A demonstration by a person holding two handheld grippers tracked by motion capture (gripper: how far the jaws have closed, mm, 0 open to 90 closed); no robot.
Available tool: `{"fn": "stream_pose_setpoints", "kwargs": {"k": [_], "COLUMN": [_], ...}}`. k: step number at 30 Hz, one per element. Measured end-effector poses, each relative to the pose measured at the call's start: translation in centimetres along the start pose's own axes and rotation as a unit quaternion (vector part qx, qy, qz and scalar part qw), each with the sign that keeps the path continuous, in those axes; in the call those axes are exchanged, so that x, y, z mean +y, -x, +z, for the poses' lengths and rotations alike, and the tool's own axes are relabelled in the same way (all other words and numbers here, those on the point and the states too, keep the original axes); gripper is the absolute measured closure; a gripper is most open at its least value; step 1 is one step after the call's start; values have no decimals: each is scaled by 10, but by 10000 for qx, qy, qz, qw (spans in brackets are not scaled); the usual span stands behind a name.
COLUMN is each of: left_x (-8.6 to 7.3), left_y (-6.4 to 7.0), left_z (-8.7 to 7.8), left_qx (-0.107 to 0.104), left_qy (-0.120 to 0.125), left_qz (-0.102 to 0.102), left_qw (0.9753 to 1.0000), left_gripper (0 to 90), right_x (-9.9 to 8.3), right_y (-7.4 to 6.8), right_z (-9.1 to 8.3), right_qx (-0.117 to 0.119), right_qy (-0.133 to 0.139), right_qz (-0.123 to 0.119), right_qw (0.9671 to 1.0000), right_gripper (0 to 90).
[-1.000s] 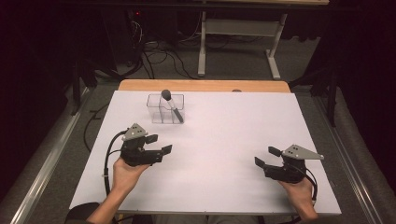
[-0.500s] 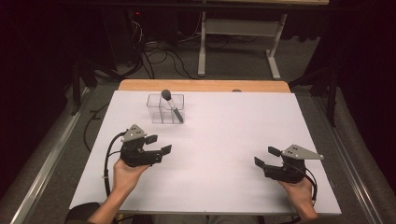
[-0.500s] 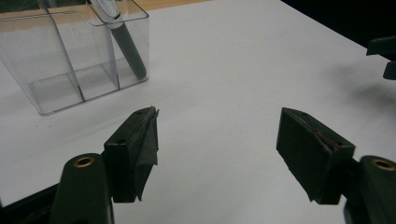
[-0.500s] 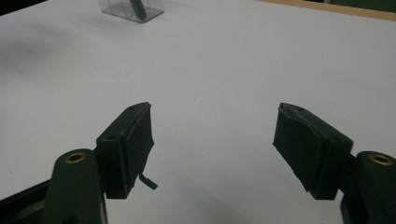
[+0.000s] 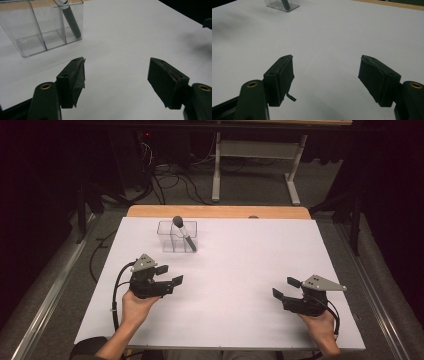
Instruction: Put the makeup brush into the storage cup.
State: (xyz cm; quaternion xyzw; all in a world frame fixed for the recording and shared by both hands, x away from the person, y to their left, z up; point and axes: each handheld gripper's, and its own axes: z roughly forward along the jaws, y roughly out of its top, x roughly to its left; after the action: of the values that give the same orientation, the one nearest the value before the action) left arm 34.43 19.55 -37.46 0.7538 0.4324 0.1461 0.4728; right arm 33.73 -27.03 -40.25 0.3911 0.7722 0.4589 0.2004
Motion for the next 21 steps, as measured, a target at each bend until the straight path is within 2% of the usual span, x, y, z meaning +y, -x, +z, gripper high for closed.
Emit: {"fn": "stream_pose_setpoints", "kwargs": {"k": [6, 21], "left_x": [-4, -10], "left_y": [-4, -7], "left_z": [0, 5], "left_qx": [26, 77], "left_qy": [-18, -128], "left_qz": [-81, -112], "left_qw": [10000, 9998], "left_gripper": [311, 314], "right_x": [0, 0], "right_y": [-1, 0], "right_z": [0, 0], "right_qx": [-12, 10], "right_qy": [-16, 5], "right_qz": [-6, -15], "right_qw": [10000, 10000], "right_gripper": [298, 298]}}
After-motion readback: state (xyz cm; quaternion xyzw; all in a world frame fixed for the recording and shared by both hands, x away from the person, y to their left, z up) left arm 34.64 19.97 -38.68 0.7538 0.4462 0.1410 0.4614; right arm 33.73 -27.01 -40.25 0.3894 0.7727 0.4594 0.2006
